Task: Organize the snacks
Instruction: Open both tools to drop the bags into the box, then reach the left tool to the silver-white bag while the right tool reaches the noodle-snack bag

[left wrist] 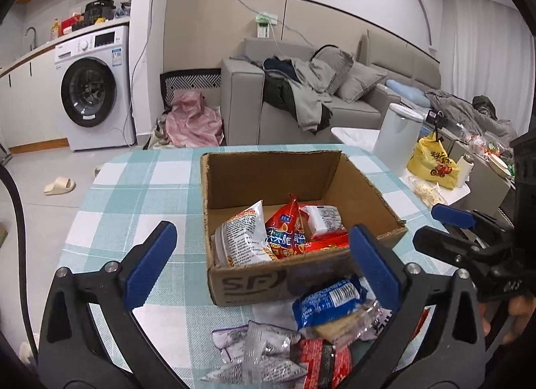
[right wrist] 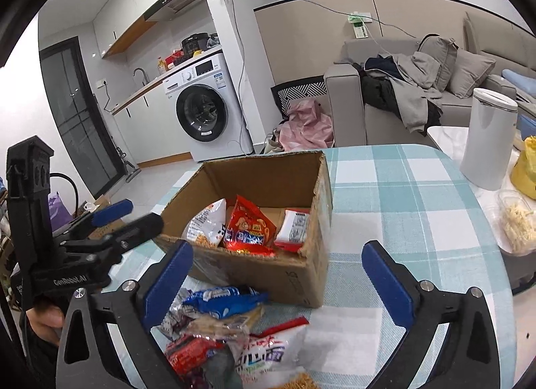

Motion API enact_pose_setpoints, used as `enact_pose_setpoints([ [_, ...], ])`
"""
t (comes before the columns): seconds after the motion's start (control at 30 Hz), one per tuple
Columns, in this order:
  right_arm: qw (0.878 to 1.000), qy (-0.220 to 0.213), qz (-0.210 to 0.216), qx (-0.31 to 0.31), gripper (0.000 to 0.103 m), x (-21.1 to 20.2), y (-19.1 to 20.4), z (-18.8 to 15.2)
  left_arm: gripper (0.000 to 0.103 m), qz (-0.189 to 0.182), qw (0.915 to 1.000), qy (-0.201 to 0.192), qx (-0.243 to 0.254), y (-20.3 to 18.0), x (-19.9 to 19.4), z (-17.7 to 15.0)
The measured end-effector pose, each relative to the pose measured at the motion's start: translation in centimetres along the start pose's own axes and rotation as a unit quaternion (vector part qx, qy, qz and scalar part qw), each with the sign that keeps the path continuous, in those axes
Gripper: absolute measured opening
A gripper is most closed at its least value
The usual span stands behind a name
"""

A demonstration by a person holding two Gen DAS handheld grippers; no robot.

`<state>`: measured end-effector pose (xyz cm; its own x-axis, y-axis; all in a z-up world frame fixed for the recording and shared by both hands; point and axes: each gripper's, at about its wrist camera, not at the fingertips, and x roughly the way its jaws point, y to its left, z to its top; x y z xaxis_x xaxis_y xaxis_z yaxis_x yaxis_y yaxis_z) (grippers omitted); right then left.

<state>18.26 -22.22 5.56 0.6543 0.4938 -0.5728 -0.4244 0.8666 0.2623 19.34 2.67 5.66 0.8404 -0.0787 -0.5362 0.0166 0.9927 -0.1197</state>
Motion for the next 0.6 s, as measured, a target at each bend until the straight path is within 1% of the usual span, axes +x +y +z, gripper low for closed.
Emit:
enact_pose_setpoints([
  [0.17,1.0,0.013,-0.007,0.0,0.103,-1.3,-0.4,-0.8,0.102,-0.002,1.0,-0.001,-0.002,0.3,-2.3,-1.0],
  [0.3,1.0,0.025,-0.014,-0.005,0.103,-1.9,-0.6,-1.5,0.102,0.005,1.0,-0.001,0.004,0.3,-4.1,-2.1],
  [0.47,0.999,0.049,-0.014,-0.008,0.103,-2.1,-0.9,-2.7,0.102,0.001,0.9999,0.013,0.0,0.0,-4.7,-3.3],
  [0.6,0.998,0.06,-0.027,-0.003,0.103,-2.2,-1.2,-3.4,0.102,-0.003,0.9997,0.022,0.005,-0.2,-5.1,-4.5],
])
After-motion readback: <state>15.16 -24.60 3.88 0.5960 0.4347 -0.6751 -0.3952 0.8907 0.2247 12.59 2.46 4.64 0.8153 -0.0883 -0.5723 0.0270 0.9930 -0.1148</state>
